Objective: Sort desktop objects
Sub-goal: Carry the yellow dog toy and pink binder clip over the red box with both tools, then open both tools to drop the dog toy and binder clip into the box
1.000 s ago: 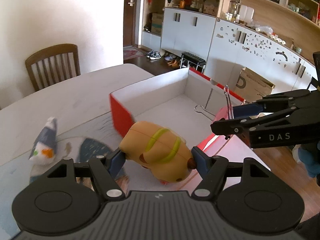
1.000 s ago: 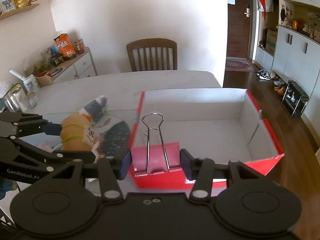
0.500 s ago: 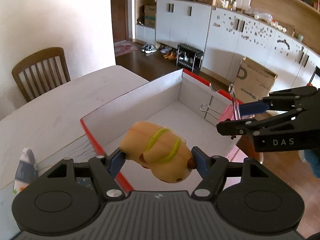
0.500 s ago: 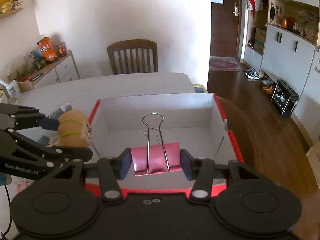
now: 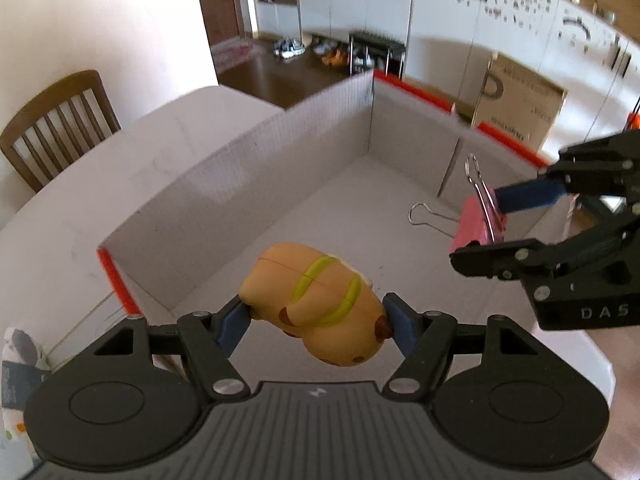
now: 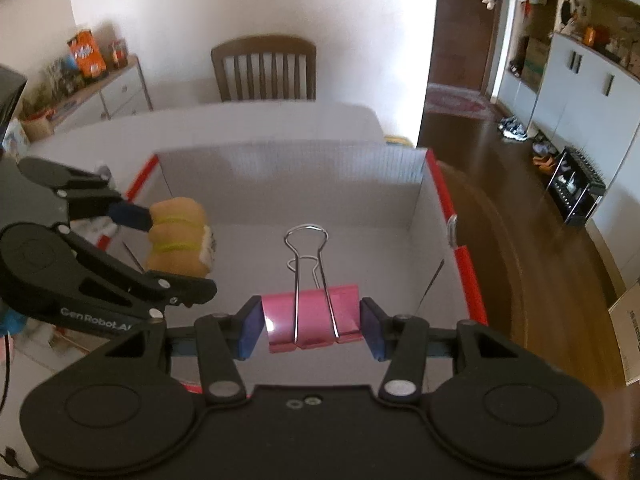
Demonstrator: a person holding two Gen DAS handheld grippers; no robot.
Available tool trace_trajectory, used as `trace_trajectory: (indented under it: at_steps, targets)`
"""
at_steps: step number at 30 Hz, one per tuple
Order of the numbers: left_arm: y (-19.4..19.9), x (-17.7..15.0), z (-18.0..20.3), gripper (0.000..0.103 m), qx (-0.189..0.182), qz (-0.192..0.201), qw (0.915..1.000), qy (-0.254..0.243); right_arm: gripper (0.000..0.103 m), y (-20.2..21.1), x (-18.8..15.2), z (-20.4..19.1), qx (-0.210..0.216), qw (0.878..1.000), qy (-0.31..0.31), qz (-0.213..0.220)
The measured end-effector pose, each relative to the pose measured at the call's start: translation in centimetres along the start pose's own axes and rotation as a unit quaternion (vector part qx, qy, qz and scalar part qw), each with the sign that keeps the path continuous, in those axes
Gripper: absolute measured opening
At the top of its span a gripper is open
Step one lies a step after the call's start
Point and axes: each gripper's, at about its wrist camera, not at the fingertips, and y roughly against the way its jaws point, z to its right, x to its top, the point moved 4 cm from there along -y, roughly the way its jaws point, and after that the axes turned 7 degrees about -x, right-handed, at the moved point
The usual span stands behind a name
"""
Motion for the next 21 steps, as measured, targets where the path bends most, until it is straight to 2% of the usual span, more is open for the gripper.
trace_trajectory:
  at_steps: [11, 21]
  targets:
    - [-3.4, -0.1, 0.1, 0.072, -0.008, -0.071, 0.9971, -0.025, 0.051, -4.8, -0.2, -0.2, -0.008, 0.998, 0.029, -0.056]
    - [-5.2, -0.5, 0.1, 0.072, -0.023, -0.154, 0.9873, -0.034, 0.051, -6.7, -1.0, -1.1, -0.004, 0.994, 0.046, -0.095]
